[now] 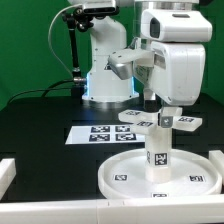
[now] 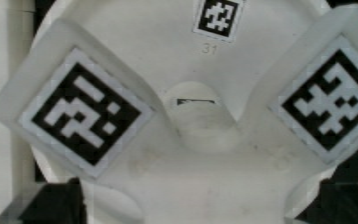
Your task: Assemble round table
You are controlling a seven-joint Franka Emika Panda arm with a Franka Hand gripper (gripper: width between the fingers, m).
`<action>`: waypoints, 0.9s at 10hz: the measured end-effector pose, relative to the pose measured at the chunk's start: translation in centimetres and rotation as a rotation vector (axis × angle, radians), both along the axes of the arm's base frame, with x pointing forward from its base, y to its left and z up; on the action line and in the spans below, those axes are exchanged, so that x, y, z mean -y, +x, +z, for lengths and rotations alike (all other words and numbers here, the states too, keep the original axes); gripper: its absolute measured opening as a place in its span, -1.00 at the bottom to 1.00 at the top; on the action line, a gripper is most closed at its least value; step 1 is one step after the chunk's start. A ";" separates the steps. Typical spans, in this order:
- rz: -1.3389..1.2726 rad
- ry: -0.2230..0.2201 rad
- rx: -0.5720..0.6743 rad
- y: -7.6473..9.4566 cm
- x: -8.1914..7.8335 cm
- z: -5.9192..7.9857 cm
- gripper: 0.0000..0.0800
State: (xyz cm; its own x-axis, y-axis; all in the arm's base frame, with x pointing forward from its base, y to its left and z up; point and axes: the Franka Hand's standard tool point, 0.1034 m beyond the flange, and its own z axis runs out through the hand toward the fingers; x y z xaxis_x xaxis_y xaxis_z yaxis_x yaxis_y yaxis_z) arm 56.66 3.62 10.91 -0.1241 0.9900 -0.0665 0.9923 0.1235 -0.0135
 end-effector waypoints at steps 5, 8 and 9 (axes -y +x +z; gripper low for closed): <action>-0.015 -0.003 -0.008 -0.1 0.0 -0.6 0.62; -0.022 -0.003 -0.008 -0.1 0.3 -0.6 0.11; -0.038 -0.003 -0.007 -0.1 0.3 -0.6 0.11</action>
Offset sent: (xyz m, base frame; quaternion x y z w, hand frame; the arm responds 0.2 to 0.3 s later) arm 0.0064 0.0042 -0.0043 -0.0007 -0.0015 0.0015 1.0000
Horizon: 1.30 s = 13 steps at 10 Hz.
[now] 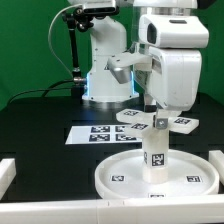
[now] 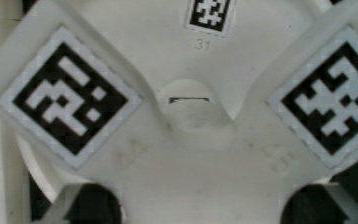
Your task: Assemble round table
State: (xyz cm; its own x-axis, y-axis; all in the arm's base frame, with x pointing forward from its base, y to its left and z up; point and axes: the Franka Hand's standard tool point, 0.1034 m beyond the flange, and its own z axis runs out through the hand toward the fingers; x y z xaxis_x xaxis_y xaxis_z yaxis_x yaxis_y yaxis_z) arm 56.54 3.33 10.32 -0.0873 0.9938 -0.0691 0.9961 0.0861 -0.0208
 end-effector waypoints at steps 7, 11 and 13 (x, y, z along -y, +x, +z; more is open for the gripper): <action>-0.591 0.006 0.049 -0.2 0.2 -0.1 0.11; -1.016 0.004 0.075 -0.2 -0.4 -0.1 0.11; -1.148 0.002 0.082 -0.3 -0.5 -0.1 0.11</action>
Offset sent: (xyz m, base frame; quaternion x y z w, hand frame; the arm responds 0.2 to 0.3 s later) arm 0.0000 0.0000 0.0000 0.0000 0.0000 0.1938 0.9810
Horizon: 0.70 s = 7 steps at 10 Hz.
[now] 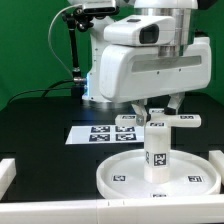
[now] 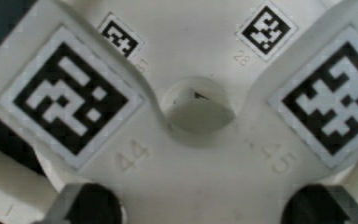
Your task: Assemble round table
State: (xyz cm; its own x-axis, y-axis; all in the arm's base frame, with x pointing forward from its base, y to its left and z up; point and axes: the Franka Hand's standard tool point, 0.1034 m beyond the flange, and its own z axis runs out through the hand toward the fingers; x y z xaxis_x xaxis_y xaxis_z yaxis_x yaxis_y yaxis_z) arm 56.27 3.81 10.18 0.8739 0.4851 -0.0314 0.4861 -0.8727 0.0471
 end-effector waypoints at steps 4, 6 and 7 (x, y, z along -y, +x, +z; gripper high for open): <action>-0.458 0.045 0.024 -0.3 -0.1 0.0 0.11; -0.717 0.064 0.031 -0.3 -0.3 0.0 0.11; -0.835 0.064 0.034 -0.2 -0.3 0.0 0.11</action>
Offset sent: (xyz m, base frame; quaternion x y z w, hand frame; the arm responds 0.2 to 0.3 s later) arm -0.0141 -0.0038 -0.0017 0.0295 0.0036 0.2703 0.9623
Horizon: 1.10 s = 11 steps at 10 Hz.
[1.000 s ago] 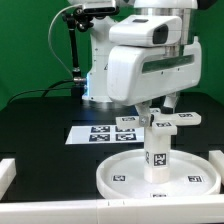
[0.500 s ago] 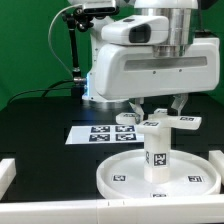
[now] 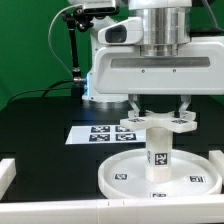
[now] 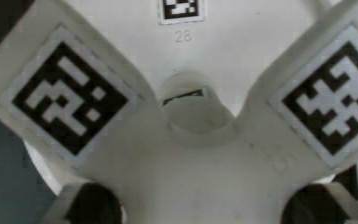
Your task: Assemble round table
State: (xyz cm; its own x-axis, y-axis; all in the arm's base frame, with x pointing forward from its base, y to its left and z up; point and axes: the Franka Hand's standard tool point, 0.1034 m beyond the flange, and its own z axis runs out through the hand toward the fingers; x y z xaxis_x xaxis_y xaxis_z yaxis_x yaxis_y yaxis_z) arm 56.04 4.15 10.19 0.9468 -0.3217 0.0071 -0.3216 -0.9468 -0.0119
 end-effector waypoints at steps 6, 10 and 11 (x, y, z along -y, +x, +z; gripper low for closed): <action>-0.409 0.032 -0.005 0.0 0.0 0.0 0.11; -0.963 0.110 -0.020 -0.1 0.1 -0.1 0.11; -1.051 0.121 -0.019 0.0 0.1 -0.1 0.11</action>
Offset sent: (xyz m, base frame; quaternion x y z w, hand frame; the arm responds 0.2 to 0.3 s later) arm 0.0000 0.0000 0.0000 0.0000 0.0000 0.1938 0.9810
